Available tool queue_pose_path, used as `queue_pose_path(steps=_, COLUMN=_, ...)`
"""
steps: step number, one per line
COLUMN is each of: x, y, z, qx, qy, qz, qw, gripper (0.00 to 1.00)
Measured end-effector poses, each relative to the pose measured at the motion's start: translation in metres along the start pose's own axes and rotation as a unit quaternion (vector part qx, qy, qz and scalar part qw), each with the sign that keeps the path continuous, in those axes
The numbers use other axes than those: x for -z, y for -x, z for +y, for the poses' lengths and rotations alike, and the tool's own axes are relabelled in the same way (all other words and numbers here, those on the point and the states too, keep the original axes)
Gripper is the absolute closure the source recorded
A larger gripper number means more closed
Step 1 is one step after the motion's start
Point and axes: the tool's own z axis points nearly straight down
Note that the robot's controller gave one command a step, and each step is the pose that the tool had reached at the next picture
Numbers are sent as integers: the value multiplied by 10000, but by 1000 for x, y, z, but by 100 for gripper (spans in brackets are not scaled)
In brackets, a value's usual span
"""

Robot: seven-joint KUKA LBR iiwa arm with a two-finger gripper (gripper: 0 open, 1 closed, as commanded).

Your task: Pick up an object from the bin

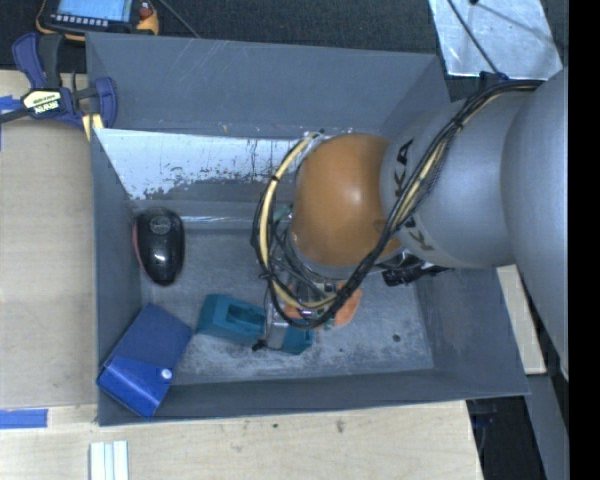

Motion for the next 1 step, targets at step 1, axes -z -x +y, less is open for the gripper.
queue_pose_path(steps=1, x=-18, y=-8, z=-9, qx=1443, qy=4, qz=-12, qw=9895, gripper=0)
